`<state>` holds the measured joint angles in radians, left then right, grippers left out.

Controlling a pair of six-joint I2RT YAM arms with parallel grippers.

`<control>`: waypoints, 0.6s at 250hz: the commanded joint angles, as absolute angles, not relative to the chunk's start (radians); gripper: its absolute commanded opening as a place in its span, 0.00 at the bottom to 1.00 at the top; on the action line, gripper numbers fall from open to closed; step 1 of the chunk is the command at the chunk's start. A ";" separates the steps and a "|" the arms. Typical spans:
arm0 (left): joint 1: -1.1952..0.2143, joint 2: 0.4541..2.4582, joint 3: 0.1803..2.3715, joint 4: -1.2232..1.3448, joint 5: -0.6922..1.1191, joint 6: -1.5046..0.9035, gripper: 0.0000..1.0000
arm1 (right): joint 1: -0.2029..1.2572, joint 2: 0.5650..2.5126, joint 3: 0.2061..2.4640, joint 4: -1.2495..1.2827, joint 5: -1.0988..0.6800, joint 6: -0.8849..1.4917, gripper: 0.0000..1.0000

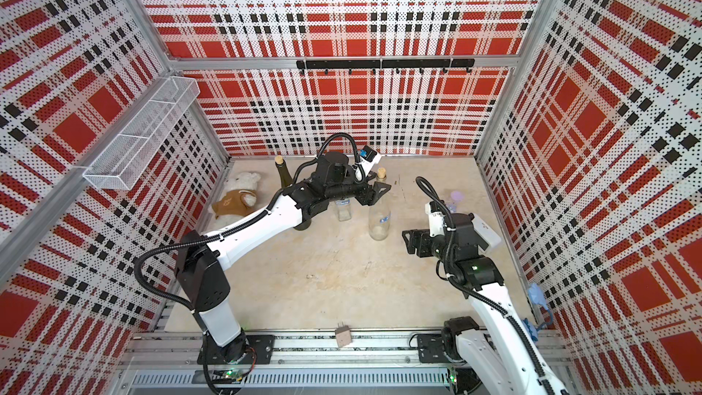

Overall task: Remove the label from the bottle
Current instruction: Hold the bottle at the center of the board.

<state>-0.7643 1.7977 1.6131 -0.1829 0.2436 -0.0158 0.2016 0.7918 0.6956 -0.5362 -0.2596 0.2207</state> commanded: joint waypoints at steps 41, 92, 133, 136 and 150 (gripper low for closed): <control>-0.761 1.834 1.667 -0.178 0.263 -0.007 0.66 | 0.204 0.756 0.719 -0.529 -0.245 0.208 0.85; -0.761 1.834 1.667 -0.174 0.252 -0.003 0.61 | 0.204 0.748 0.718 -0.537 -0.245 0.211 0.84; -0.759 1.835 1.666 -0.175 0.249 -0.001 0.57 | 0.204 0.750 0.723 -0.545 -0.253 0.210 0.83; -0.760 1.835 1.666 -0.172 0.249 -0.001 0.57 | 0.204 0.752 0.724 -0.545 -0.256 0.209 0.83; -0.760 1.833 1.666 -0.172 0.247 -0.003 0.55 | 0.204 0.761 0.726 -0.546 -0.276 0.207 0.84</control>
